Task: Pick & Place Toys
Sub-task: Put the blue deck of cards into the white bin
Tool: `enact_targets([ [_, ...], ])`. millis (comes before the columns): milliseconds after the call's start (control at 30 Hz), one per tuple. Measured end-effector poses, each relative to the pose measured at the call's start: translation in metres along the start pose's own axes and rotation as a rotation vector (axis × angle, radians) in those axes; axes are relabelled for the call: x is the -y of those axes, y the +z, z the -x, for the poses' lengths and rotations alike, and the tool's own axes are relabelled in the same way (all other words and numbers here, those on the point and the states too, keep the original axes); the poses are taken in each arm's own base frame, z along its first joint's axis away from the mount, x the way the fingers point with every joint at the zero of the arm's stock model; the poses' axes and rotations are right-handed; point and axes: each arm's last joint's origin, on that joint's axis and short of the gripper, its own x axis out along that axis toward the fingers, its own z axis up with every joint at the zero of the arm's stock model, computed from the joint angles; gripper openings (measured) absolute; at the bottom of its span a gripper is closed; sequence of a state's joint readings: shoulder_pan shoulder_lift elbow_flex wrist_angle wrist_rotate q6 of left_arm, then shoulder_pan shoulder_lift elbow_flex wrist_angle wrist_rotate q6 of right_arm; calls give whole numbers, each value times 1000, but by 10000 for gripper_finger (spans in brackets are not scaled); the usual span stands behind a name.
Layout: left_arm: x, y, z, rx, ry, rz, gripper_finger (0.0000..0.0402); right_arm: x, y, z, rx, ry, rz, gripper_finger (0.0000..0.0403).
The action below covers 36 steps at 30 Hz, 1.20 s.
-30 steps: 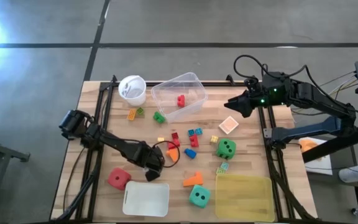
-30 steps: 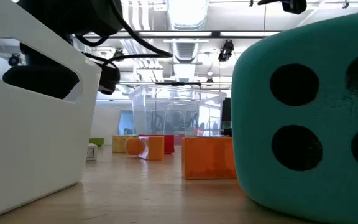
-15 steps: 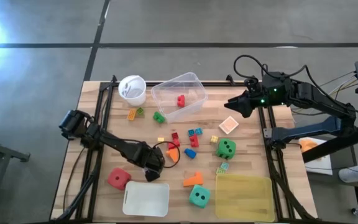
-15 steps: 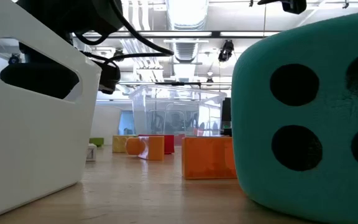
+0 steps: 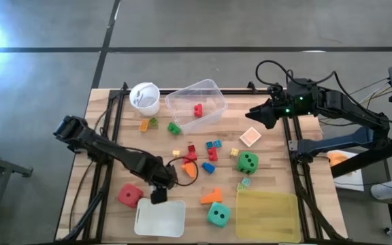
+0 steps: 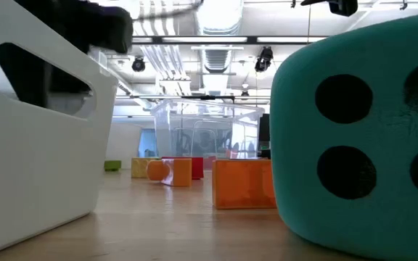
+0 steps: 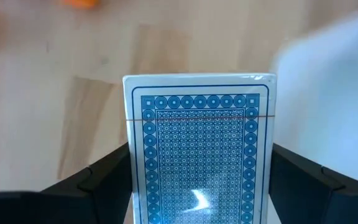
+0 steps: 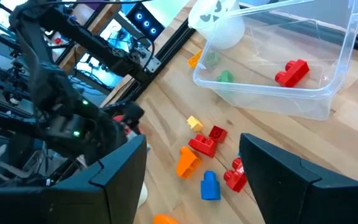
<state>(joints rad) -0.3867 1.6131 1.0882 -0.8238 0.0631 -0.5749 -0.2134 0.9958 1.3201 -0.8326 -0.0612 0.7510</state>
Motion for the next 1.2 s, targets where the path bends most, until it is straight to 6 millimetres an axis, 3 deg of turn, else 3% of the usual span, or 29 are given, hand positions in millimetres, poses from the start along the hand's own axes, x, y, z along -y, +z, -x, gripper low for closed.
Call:
enact_targets([
  [367,45,4,63,46,-31,-127,299,0,0,0,-12,12,40,250],
  [567,75,-10,78,103,-61,-77,299,-1,-1,0,-20,21,53,250],
  [700,92,-23,77,106,-71,-43,299,-1,-1,0,-20,21,48,250],
  [933,120,-37,56,77,-88,-48,299,0,-1,0,-18,18,28,250],
  [1200,141,-29,32,52,-54,-61,299,0,-1,0,-18,17,3,250],
])
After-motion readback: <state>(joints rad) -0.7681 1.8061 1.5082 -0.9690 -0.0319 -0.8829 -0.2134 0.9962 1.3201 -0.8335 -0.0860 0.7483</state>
